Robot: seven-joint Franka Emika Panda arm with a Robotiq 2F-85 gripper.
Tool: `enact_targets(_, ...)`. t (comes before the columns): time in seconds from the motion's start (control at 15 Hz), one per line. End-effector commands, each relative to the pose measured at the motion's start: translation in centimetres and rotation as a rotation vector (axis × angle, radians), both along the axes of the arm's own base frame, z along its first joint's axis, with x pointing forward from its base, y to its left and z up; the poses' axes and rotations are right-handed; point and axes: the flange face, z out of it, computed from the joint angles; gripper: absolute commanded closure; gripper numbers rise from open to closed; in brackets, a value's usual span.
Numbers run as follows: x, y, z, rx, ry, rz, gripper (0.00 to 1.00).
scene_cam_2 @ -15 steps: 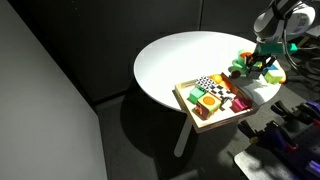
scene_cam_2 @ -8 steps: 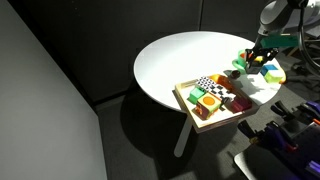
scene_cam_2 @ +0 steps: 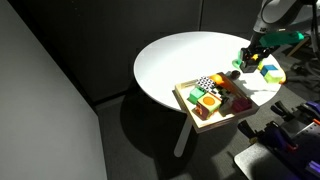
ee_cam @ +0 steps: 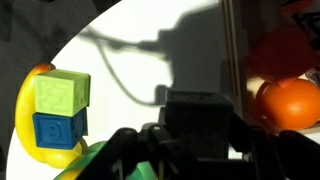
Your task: Put the grey and yellow blocks in the box.
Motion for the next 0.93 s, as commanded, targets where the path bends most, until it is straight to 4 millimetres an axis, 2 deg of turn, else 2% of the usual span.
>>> enact_targets(0.0, 0.1, 2.5, 0.2, -0.017, 0.025, 0.041, 0.69)
enact_targets(0.4, 0.8, 6.7, -1.2, -0.032, 0.077, 0.132, 0.69)
enact_targets(0.87, 1.4, 10.4, -3.4, -0.053, 0.113, 0.261, 0.69)
